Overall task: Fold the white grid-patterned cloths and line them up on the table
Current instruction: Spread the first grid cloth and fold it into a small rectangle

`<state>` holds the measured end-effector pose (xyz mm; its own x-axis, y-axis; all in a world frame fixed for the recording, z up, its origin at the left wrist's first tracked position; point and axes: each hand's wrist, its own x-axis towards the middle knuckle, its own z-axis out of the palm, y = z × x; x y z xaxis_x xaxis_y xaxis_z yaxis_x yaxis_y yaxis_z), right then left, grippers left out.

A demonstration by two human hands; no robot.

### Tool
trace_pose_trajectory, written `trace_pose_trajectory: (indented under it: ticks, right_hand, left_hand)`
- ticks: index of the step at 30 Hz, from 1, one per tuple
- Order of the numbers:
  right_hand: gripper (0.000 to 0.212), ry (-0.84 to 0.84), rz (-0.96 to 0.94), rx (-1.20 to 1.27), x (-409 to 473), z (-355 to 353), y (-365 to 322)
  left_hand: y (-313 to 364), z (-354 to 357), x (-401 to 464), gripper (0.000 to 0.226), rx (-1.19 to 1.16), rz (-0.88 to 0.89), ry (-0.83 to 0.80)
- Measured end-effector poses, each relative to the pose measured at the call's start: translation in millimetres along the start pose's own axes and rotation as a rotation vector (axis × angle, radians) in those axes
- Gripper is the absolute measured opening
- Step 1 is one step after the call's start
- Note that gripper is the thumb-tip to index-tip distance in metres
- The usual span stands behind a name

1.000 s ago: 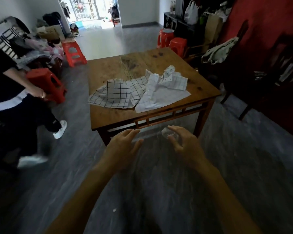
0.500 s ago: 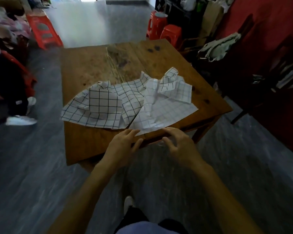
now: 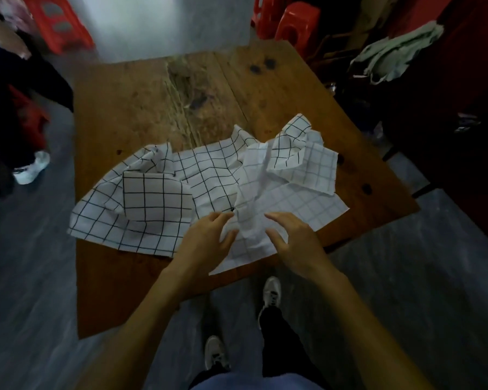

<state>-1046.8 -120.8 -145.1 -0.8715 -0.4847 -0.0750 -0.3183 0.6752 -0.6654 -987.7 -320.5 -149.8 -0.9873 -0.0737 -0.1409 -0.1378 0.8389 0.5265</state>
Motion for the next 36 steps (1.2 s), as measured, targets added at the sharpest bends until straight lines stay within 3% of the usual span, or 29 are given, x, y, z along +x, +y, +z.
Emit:
trace_pose_trajectory:
  ticks: [7, 18, 24, 31, 36]
  right_hand:
    - [0.037, -0.024, -0.02, 0.02, 92.4, -36.1, 65.5]
    - [0.037, -0.088, 0.051, -0.054, 191.2, -76.6, 153.4]
    - [0.038, -0.086, 0.103, -0.011, 213.5, -80.3, 186.6]
    - [0.044, -0.056, 0.11, 0.012, 234.9, -88.7, 200.2]
    - [0.071, -0.028, 0.045, -0.054, 247.5, -87.9, 192.1]
  left_hand:
    - [37.0, 16.4, 93.0, 0.046, 0.052, -0.076, -0.013]
    - [90.3, 65.2, 238.7, 0.046, 0.026, -0.028, 0.0]
    - [93.0, 105.0, 300.3, 0.062, 0.1, 0.007, 0.036]
    - [95.3, 119.0, 326.4, 0.027, 0.078, -0.02, 0.147]
    - [93.6, 101.7, 324.7, 0.018, 0.062, 0.022, 0.224]
